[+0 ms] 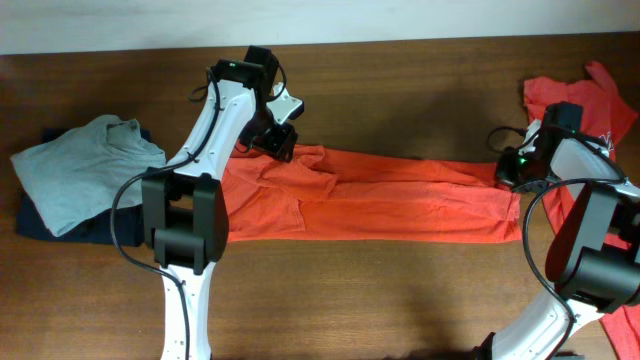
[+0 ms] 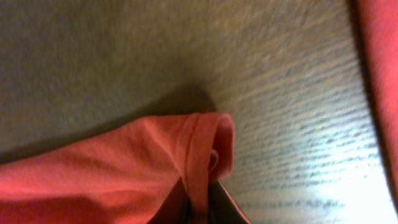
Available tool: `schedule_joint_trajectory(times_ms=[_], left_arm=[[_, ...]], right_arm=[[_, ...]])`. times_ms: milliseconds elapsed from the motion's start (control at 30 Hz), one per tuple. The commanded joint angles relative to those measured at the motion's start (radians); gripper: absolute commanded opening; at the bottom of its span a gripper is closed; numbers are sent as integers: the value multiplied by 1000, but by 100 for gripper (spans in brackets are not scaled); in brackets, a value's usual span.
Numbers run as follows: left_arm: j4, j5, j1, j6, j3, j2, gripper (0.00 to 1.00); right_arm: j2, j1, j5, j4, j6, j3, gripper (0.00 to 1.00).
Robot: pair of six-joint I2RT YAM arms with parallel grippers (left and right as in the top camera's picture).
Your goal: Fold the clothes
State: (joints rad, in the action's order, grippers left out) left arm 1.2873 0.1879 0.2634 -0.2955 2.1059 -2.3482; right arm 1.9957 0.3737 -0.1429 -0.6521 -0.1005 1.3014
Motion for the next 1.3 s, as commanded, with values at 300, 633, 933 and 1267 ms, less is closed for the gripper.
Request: schedule_joint_trajectory(times_ms=[300, 633, 933, 1267], left_arm=[[-53, 18, 3, -5, -56, -9, 52], [-294, -37, 2, -4, -352, -10, 1], [-342, -80, 2, 22, -389, -10, 1], [-344, -80, 2, 22, -389, -10, 0]], right_arm=[[2, 79, -75, -41, -12, 67, 14], [2, 101, -49, -63, -13, 73, 17], [1, 186, -8, -70, -40, 75, 21], [1, 208, -328, -127, 44, 76, 45]])
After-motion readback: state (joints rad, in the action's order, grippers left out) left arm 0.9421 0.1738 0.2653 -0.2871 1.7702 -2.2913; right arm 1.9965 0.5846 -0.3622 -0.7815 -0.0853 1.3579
